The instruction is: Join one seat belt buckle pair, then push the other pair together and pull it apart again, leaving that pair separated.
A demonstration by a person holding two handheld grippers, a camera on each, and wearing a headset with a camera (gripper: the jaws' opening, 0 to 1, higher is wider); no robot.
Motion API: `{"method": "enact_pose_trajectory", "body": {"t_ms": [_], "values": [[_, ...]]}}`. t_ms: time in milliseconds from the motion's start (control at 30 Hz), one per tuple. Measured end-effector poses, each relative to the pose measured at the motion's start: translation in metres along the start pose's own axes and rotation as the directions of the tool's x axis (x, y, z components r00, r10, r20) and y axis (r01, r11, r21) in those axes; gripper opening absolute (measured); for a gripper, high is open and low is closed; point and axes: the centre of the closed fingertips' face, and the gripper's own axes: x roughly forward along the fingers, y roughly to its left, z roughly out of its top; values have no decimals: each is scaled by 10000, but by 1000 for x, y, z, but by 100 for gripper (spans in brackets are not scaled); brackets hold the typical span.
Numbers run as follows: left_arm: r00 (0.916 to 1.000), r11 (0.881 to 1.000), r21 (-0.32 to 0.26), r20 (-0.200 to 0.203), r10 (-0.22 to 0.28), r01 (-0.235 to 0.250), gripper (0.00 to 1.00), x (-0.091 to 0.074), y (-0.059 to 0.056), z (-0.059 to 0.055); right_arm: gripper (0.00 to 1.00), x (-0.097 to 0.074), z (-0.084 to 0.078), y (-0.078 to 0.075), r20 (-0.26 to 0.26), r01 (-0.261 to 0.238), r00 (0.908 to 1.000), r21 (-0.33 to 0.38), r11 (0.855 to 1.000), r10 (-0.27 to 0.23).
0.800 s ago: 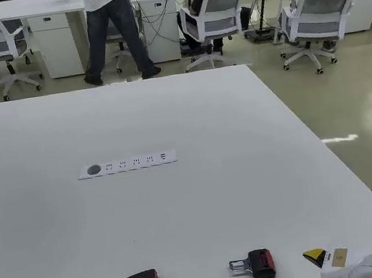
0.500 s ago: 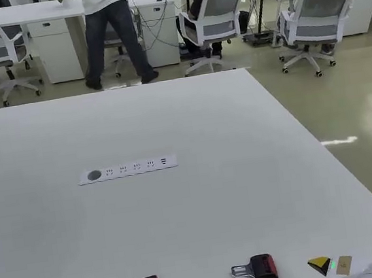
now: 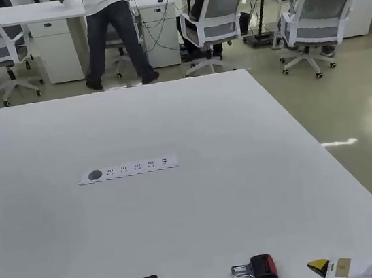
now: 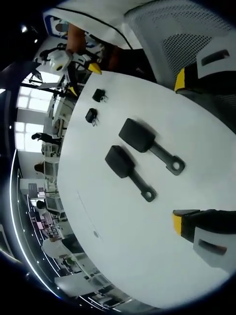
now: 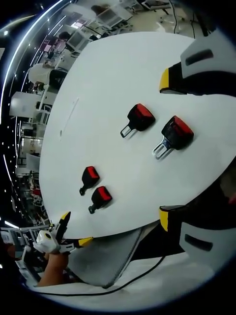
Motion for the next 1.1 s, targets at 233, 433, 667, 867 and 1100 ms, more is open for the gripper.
{"method": "enact_pose_trajectory", "body": {"t_ms": [233,433,667,867,1100], "values": [[10000,10000,-12,-54,-67,67,98,0,-6,-1,90,-2,-5,4,-255,5,9997,-113,9999,-8],[9999,9999,21,-25,-109,109,98,1,-10,2,89,-7,-3,2,-192,157,9997,-86,9998,-159],[9998,9999,-11,114,-157,158,97,1,-17,9,87,-7,-4,3,-267,127,9996,-140,9998,-131],[9999,9998,183,-163,-25,28,92,-2,-16,6,84,-4,-2,7,-252,25,9997,-220,9998,-30],[9992,9996,189,-354,193,-186,89,-5,-11,2,78,-2,0,12,-218,-217,9995,-30,9998,217]]}}
